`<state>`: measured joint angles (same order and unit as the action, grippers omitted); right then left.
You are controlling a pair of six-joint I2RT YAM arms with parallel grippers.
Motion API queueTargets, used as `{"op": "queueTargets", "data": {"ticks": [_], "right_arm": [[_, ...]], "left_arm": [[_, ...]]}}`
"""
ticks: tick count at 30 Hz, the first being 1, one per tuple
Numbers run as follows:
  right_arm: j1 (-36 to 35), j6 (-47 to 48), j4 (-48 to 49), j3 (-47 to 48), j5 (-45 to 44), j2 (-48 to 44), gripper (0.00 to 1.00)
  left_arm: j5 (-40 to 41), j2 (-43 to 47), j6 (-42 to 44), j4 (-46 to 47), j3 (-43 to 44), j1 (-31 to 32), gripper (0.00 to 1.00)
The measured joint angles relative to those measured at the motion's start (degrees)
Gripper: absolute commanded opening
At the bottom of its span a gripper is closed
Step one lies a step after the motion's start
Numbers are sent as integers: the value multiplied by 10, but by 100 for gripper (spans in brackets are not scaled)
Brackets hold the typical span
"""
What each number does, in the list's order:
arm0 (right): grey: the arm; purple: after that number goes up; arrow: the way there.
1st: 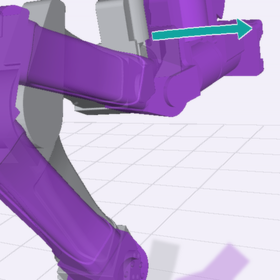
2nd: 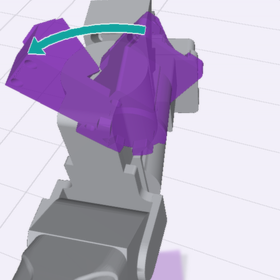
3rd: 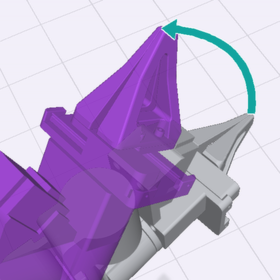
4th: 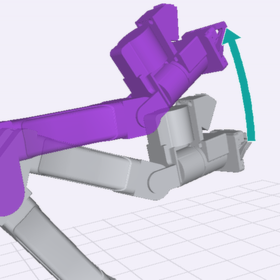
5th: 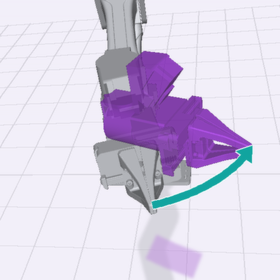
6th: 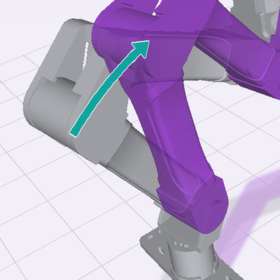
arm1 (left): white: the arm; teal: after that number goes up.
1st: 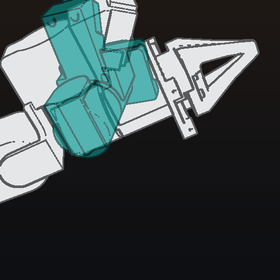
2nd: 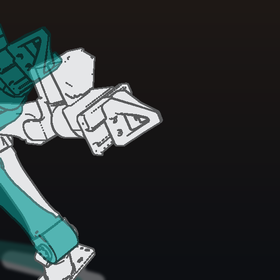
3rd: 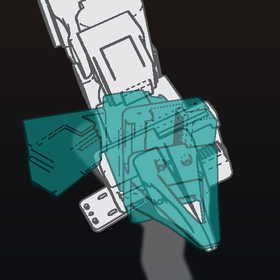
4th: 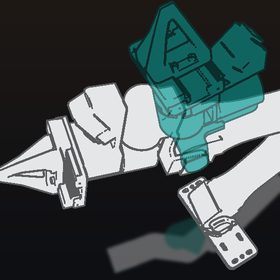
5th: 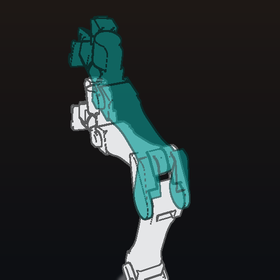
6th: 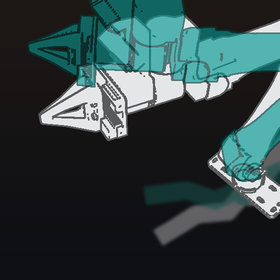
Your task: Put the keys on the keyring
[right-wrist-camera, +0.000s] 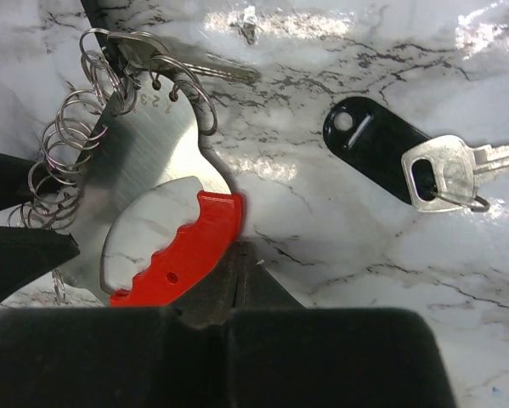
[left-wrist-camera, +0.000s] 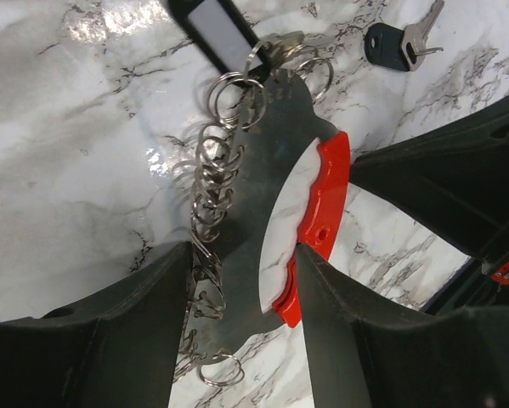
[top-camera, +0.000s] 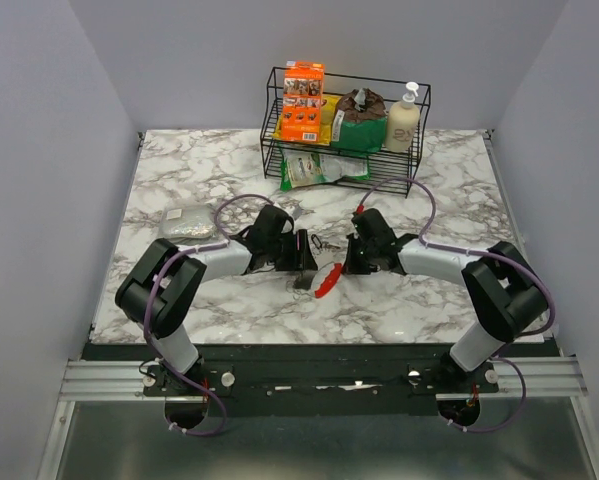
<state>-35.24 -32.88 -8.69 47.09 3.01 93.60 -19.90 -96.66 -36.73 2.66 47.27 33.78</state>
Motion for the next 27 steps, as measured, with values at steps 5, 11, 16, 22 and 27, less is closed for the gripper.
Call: {"op": "queueTargets", "data": {"ticks": [5, 11, 16, 22, 27], "right_arm": [[0, 10, 0, 18, 5, 16, 1], [0, 23, 0, 22, 7, 19, 1], [0, 31, -10, 22, 2, 13, 1], [0, 45, -38, 18, -15, -17, 3], [0, 64, -48, 18, -23, -62, 14]], "left_arm": [[-2, 6, -11, 25, -18, 0, 60], [-2, 21, -17, 27, -36, 0, 60], [10, 44, -15, -9, -43, 0, 63], [67, 99, -2, -77, -44, 0, 71], [113, 154, 7, -114, -38, 0, 73]]}}
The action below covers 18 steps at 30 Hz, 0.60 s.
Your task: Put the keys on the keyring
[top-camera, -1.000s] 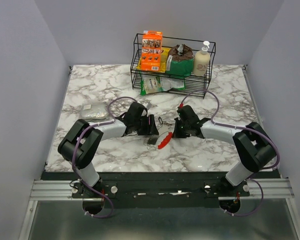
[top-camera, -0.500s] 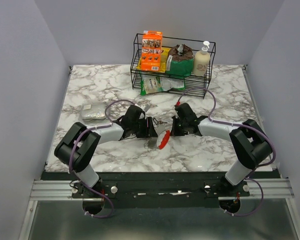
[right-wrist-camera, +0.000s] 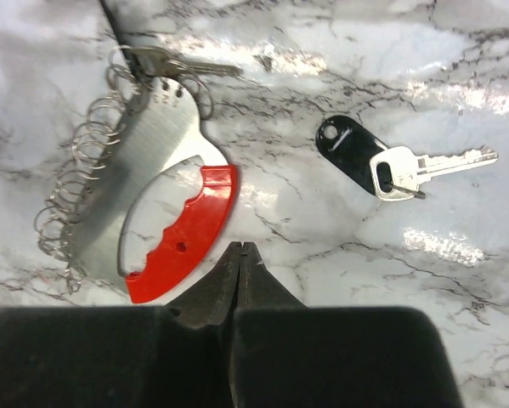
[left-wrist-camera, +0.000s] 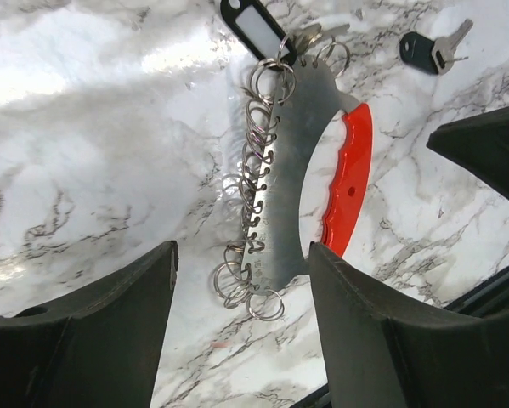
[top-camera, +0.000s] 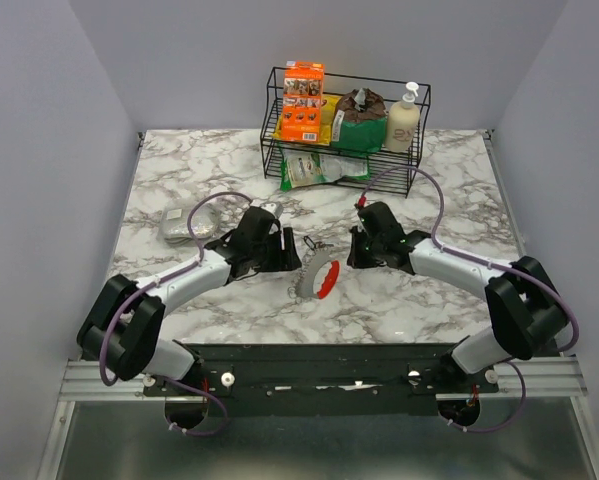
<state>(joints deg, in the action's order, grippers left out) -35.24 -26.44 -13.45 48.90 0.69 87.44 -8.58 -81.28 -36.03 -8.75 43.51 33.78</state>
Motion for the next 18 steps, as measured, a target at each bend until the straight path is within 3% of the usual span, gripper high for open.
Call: {"op": "queueTargets", "data": {"ticks": [1, 4, 7, 18], "right_arm": [[0, 6, 0, 0, 0, -9, 25], [0, 23, 1, 0, 1, -34, 43], [0, 38, 1, 0, 5, -51, 57], [0, 67, 24, -33, 52, -97, 84]], "left_arm": [[6, 9, 1, -5, 1, 0, 73], [20, 26, 3, -11, 2, 0, 73], [26, 30, 5, -17, 2, 0, 75], [57, 77, 4, -19, -3, -4, 87]]}}
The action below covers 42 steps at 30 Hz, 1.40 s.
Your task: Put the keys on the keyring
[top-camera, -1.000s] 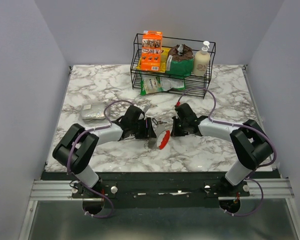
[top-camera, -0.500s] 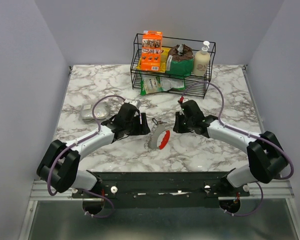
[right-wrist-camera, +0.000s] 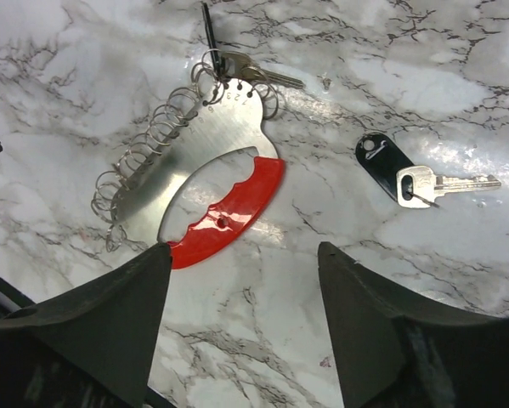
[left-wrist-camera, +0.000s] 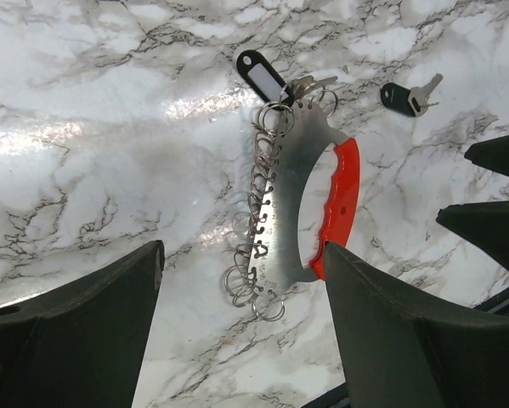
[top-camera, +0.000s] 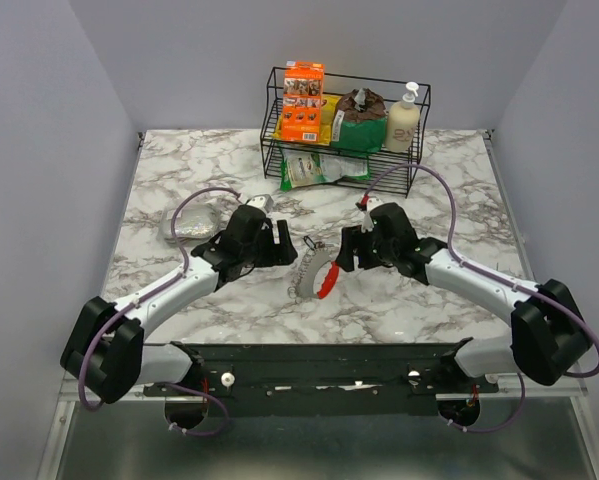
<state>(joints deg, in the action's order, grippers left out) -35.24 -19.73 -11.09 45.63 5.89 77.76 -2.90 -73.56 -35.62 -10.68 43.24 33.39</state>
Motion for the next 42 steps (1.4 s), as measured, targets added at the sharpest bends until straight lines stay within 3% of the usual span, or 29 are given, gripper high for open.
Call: {"op": "queueTargets", "data": {"ticks": [5, 17, 29, 37, 42], "right_arm": [[0, 8, 20, -9, 18, -11, 98], [0, 18, 46, -17, 56, -21, 100], [-24, 16, 54, 13, 99, 38, 100], [-50, -10, 54, 28, 118, 64, 91], [-62, -47, 50, 28, 132, 70, 80]], "left_arm": [[14, 28, 0, 6, -13, 0, 89], [21, 44, 5, 7, -27, -2, 91], [20, 46, 9, 17, -43, -3, 90], [14, 45, 8, 28, -73, -3, 90], [9, 46, 8, 30, -92, -3, 89]]}}
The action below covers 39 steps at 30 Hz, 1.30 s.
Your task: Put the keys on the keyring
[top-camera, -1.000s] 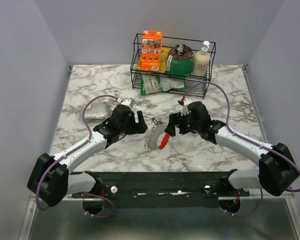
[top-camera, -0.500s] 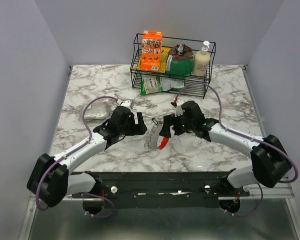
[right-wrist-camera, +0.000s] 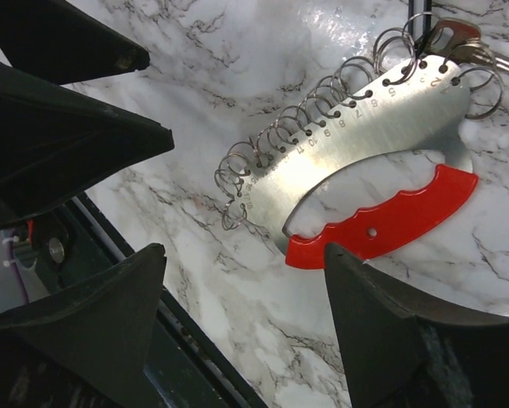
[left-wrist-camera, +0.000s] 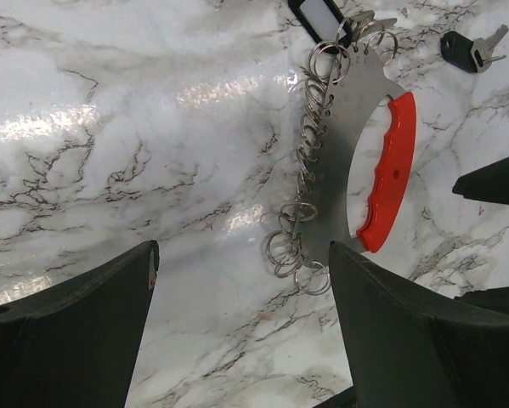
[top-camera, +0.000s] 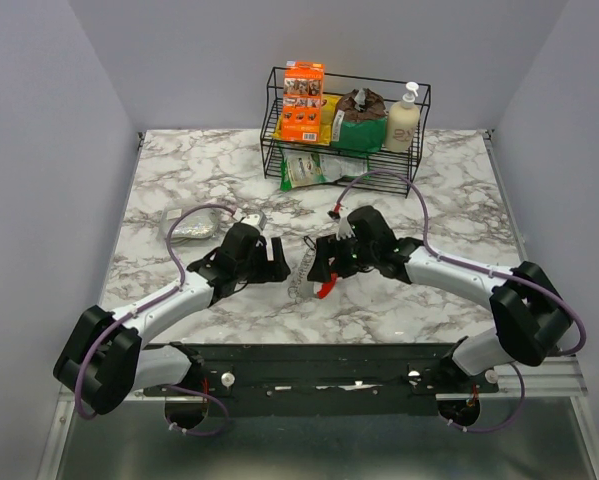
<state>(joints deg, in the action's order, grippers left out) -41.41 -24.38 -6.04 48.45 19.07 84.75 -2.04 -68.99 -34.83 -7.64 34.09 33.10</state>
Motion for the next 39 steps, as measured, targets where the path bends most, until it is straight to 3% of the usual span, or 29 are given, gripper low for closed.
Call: {"op": "queueTargets", "data": {"ticks": [7, 11, 23, 27, 31, 39], "right_arm": [[-21, -60, 5, 0, 22, 24, 69], [-30, -101, 18, -13, 38, 49, 57], [-33, -241, 147, -102, 79, 95, 52], [-33, -268, 189, -110, 84, 105, 51], [-34, -289, 217, -114, 84, 113, 41], [-44, -321, 247, -115, 77, 127, 41]], "left_arm": [[-2, 0, -6, 11, -14, 0, 89], [-2, 1, -10, 12, -19, 0, 89], [-1, 31, -17, 17, -40, 0, 89], [-1, 32, -19, 16, -46, 0, 89], [-1, 32, -22, 20, -49, 0, 89], [-1, 33, -30, 27, -58, 0, 89]]}}
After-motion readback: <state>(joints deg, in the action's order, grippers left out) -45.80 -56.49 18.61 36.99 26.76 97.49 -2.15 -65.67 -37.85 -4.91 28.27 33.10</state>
